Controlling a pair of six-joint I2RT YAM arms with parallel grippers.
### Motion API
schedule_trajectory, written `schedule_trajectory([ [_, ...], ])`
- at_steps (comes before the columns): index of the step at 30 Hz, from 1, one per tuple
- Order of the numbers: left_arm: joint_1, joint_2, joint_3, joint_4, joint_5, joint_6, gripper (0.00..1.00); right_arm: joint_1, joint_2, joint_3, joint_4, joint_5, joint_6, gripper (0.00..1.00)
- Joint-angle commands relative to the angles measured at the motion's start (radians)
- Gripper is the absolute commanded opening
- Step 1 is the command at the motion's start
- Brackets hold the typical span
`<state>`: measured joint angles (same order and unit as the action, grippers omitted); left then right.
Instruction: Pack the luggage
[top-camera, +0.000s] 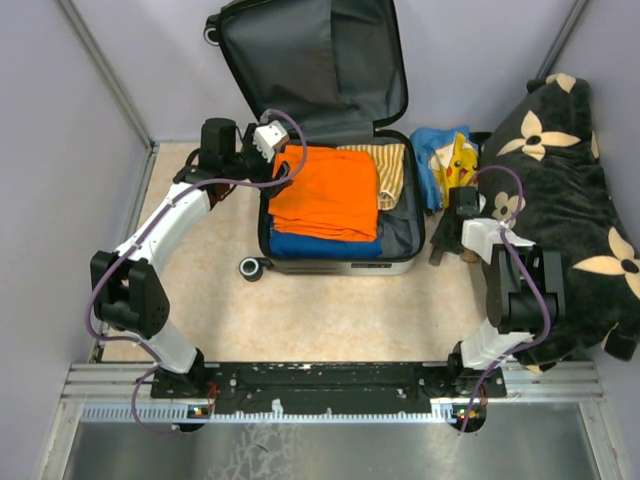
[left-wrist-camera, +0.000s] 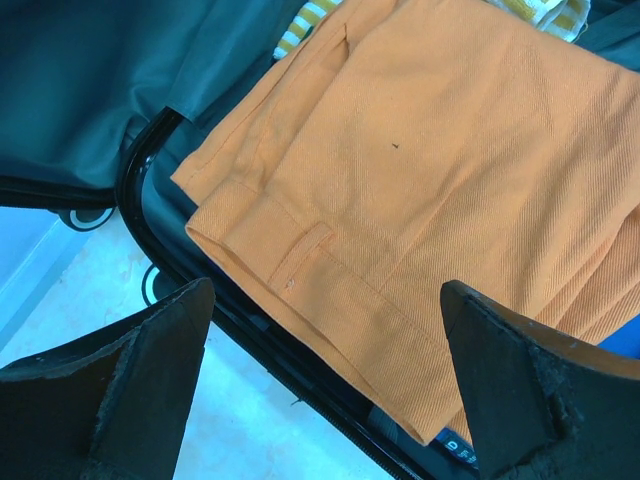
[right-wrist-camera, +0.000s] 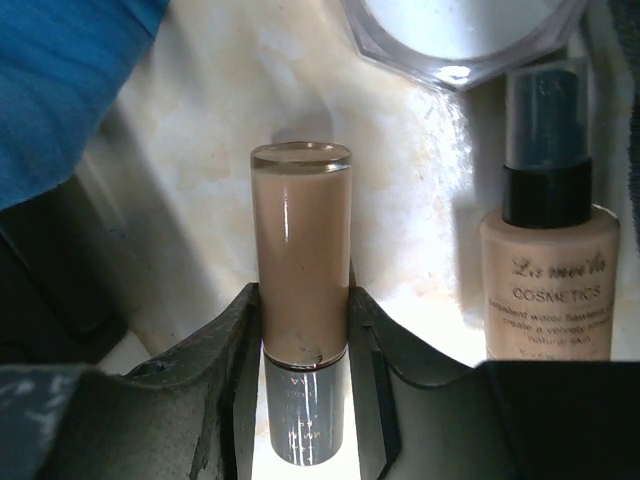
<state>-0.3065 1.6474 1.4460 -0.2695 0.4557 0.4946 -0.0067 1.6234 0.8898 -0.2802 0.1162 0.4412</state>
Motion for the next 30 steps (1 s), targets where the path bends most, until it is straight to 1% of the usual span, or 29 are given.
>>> schedule_trajectory([
  [1,0.006,-0.012,-0.009,0.010,-0.005,0.010,1.00,-0.019,-0.096,0.038,-0.066,0.033,-0.044,0.20],
  [3,0.006,-0.020,-0.018,0.017,-0.005,0.005,1.00,-0.029,-0.172,0.067,-0.093,0.003,-0.068,0.15],
  [7,0.006,-0.026,-0.030,0.035,0.004,-0.011,1.00,-0.034,-0.282,0.127,-0.134,-0.053,-0.121,0.02],
  [8,0.006,-0.026,-0.031,0.039,0.005,-0.015,1.00,-0.033,-0.309,0.140,-0.142,-0.068,-0.138,0.00],
  [11,0.007,-0.024,-0.030,0.054,0.007,-0.025,1.00,-0.022,-0.377,0.182,-0.165,-0.131,-0.169,0.00],
  [15,0.006,-0.022,-0.032,0.065,0.010,-0.038,1.00,0.057,-0.413,0.249,-0.195,-0.178,-0.181,0.00],
  [19,0.006,-0.015,-0.033,0.079,0.021,-0.054,1.00,0.187,-0.406,0.278,-0.179,-0.183,-0.212,0.00],
  [22,0.006,-0.014,-0.030,0.078,0.039,-0.059,1.00,0.240,-0.373,0.279,-0.166,-0.215,-0.203,0.00],
  [25,0.006,-0.018,-0.031,0.076,0.046,-0.059,1.00,0.267,-0.310,0.281,-0.162,-0.236,-0.178,0.00],
  [30,0.006,-0.024,-0.042,0.073,0.044,-0.055,1.00,0.275,-0.201,0.289,-0.185,-0.260,-0.146,0.01],
])
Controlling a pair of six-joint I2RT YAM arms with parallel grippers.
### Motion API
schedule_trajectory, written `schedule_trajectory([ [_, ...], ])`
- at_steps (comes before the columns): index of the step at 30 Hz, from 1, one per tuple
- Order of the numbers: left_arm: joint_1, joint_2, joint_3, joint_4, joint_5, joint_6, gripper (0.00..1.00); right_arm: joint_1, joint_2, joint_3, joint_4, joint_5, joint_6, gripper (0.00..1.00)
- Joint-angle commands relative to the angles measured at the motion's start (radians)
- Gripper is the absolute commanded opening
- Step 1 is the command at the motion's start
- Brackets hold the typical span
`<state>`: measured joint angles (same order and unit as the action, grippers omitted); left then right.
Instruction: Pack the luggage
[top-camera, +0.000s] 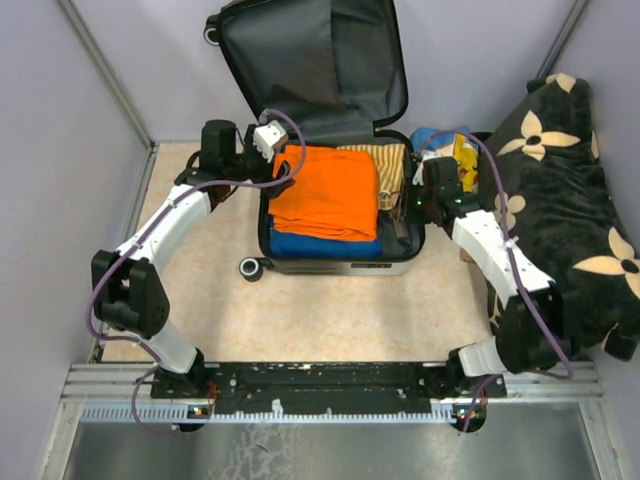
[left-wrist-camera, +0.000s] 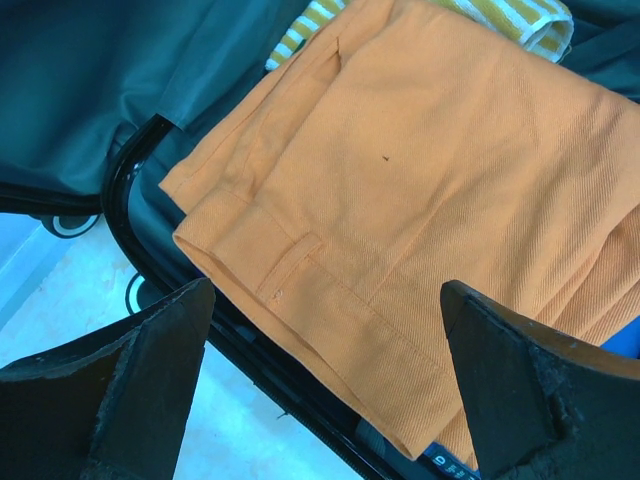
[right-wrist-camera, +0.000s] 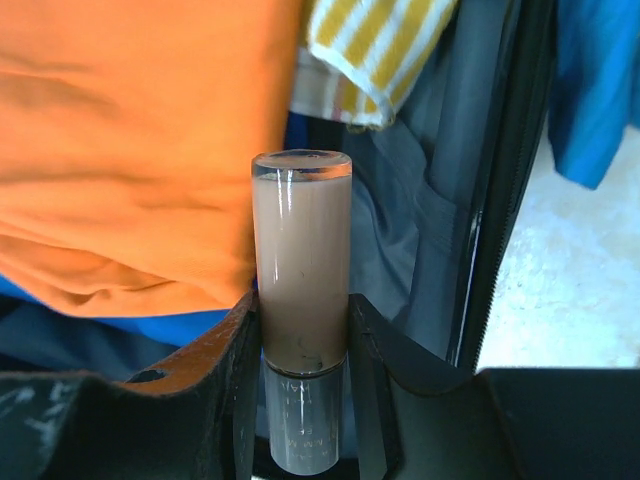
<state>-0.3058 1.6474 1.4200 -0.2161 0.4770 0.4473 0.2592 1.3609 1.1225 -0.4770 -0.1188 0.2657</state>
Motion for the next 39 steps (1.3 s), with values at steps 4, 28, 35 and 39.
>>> schedule_trajectory([
  [4,0.006,-0.023,-0.022,0.014,0.034,-0.005,1.00,0.011,0.128,0.045,0.026,-0.050,0.028,0.01],
  [28,0.005,-0.010,-0.012,0.011,0.037,-0.008,1.00,-0.003,0.020,0.051,-0.029,-0.080,0.020,0.79],
  [35,0.005,-0.030,-0.024,0.015,0.036,-0.005,1.00,-0.071,-0.121,0.061,-0.100,0.047,-0.019,0.76],
  [39,0.005,-0.032,-0.028,0.027,0.027,-0.020,1.00,-0.139,-0.129,0.047,-0.172,0.147,-0.027,0.76],
])
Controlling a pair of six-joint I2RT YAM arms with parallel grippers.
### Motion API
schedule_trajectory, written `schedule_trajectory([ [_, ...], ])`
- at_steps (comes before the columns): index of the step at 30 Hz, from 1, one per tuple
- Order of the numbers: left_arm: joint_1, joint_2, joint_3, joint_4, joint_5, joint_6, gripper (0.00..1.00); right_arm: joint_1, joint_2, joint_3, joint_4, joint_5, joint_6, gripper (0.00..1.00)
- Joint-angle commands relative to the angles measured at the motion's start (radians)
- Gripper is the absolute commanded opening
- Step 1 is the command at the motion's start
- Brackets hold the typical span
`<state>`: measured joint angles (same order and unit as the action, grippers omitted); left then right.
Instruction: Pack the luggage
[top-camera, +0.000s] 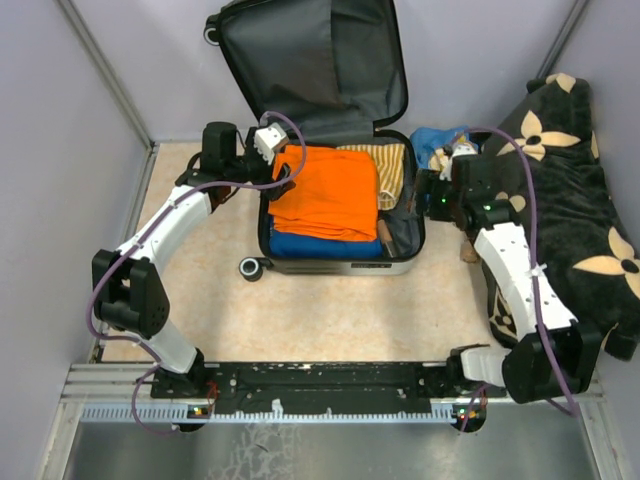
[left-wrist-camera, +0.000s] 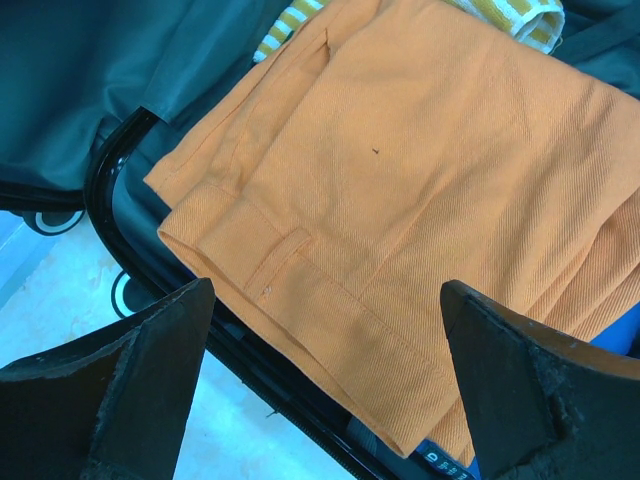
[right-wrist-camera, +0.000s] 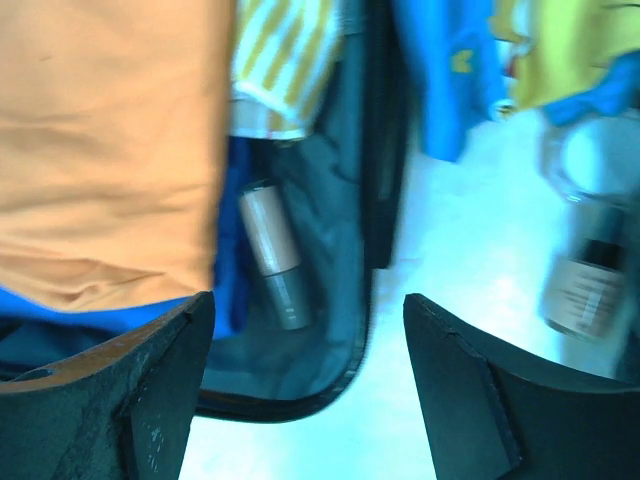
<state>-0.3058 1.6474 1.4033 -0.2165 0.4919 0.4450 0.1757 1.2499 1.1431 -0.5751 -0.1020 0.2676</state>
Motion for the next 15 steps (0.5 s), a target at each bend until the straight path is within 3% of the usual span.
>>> schedule_trajectory([
  [1,0.005,-0.032,-0.012,0.033,0.009,-0.022,1.00,-0.074,-0.016,0.011,-0.083,0.147,-0.025,0.75],
  [15,0.005,-0.032,-0.011,0.042,-0.008,-0.022,1.00,-0.180,0.171,-0.154,0.087,0.382,-0.098,0.70],
])
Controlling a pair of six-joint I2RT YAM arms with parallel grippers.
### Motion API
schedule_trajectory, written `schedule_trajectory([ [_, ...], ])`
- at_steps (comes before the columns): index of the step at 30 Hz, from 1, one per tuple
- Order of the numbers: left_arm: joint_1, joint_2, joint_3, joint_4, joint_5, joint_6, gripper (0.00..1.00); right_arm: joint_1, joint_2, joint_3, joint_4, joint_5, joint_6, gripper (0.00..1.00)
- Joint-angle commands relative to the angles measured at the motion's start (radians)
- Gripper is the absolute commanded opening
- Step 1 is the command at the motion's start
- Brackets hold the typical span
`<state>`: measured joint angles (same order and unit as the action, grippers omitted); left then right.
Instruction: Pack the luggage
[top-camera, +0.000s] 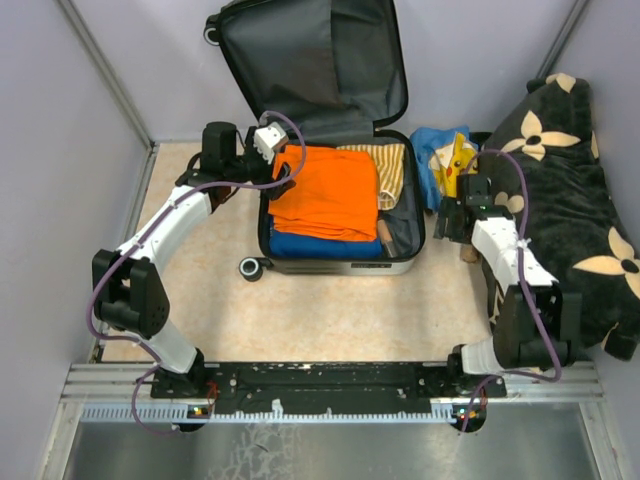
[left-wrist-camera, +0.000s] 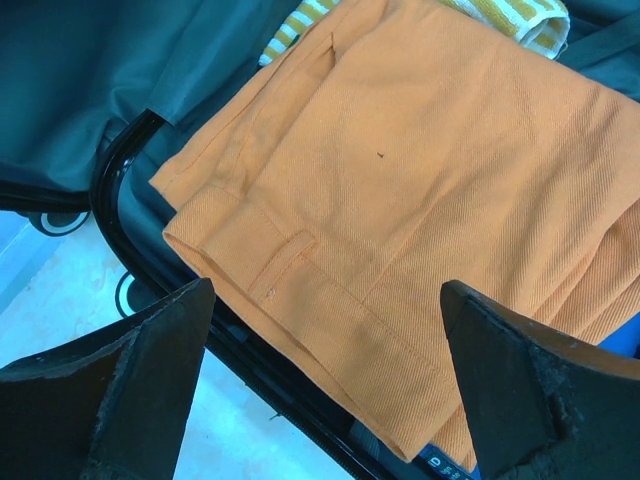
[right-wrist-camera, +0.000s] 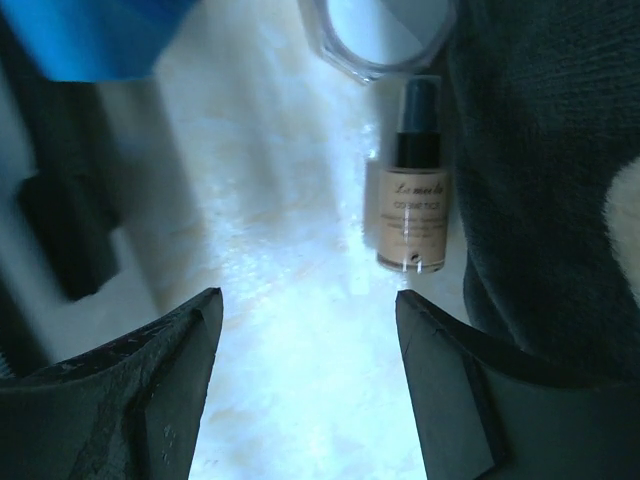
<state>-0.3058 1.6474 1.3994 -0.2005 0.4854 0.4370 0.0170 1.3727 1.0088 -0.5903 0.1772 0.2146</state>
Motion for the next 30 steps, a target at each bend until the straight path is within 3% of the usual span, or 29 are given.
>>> schedule_trajectory([
  [1,0.006,-0.032,-0.011,0.027,-0.004,-0.016,1.00,-0.027,0.064,-0.027,0.119,0.125,-0.049,0.70],
  [13,0.005,-0.016,-0.009,0.026,0.004,-0.020,1.00,-0.047,0.204,-0.085,0.288,0.243,-0.125,0.70],
  [19,0.005,-0.001,0.006,0.017,0.009,-0.019,1.00,-0.088,0.270,-0.058,0.322,0.202,-0.112,0.67],
  [26,0.005,0.008,0.002,0.015,0.019,-0.024,1.00,-0.092,0.298,-0.050,0.310,0.085,-0.126,0.47],
  [30,0.005,-0.003,-0.013,0.013,0.007,-0.019,1.00,-0.093,0.223,-0.059,0.263,0.054,-0.111,0.23],
])
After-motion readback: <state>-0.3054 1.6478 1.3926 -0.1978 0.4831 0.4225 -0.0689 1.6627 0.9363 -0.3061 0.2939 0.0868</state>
